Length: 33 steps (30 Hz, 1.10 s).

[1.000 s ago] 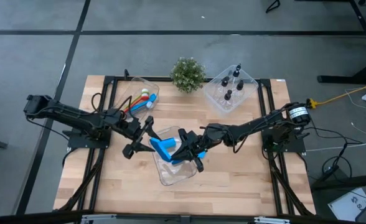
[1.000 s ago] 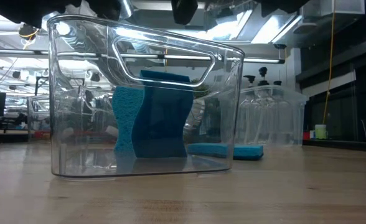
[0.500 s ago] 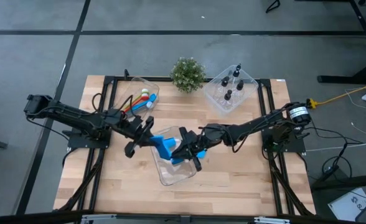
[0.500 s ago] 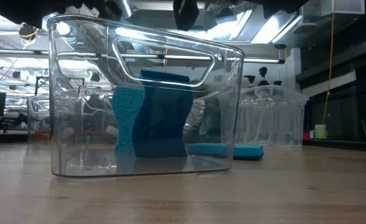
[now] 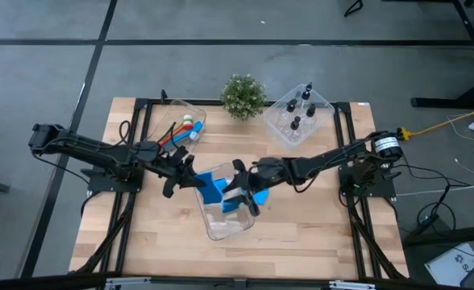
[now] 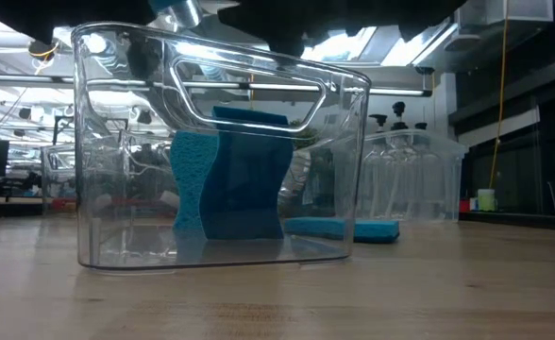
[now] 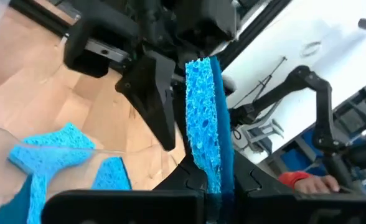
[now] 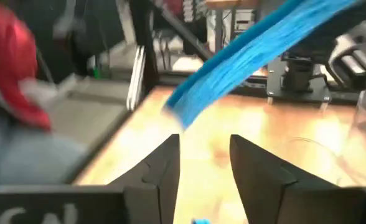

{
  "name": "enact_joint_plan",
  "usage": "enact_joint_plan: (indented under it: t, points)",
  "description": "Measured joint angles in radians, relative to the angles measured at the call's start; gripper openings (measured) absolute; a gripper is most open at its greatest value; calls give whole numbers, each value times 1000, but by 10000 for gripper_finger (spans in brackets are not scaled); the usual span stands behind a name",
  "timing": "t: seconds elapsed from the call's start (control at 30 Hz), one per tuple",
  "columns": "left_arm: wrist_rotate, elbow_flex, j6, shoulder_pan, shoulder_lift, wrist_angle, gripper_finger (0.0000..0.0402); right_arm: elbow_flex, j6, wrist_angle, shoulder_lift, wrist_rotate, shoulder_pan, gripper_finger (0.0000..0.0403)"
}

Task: Pick & Place Kitchen Sink Supplies
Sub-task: Put the sponge into the bottom transparent bin

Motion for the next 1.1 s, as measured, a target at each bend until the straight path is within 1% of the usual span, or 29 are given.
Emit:
enact_joint_plan:
  t: [0.07, 0.1, 0.27, 0.37, 0.43, 0.5, 0.6, 0.67, 0.73, 0.8, 0.97, 1.1]
  points:
    - [1, 0, -28, 1, -26, -30, 8, 0, -117, -38, -5, 7, 1, 141]
    - [1, 0, -40, 1, -38, -39, 8, 0, -156, -66, -12, 37, 7, 142]
    - [-28, 0, -71, 0, -108, -99, 8, 0, -233, -197, -82, 286, 44, 137]
    - [-70, 0, -75, 0, -132, -149, 8, 0, -258, -232, -128, 385, 82, 137]
    - [-83, 0, -93, 0, -134, -162, 8, 0, -313, -239, -151, 436, 113, 137]
    - [-84, 0, -126, 0, -130, -159, 8, 0, -407, -238, -158, 517, 146, 136]
    - [-77, 0, -179, 0, -119, -159, 9, 0, -605, -244, -158, 671, 189, 136]
    - [-77, 0, -212, 0, -111, -157, 10, 0, -734, -237, -158, 727, 207, 136]
    - [-79, 0, -233, 0, -100, -156, 11, 0, -844, -237, -157, 728, 214, 136]
    - [-82, 0, -245, 0, -91, -139, 11, 0, -928, -232, -156, 705, 214, 136]
    - [-81, 0, -274, -1, -72, -81, 11, 0, -1025, -215, -156, 669, 210, 136]
    - [-77, 0, -312, -1, -59, -78, 11, 0, -1190, -215, -156, 615, 197, 136]
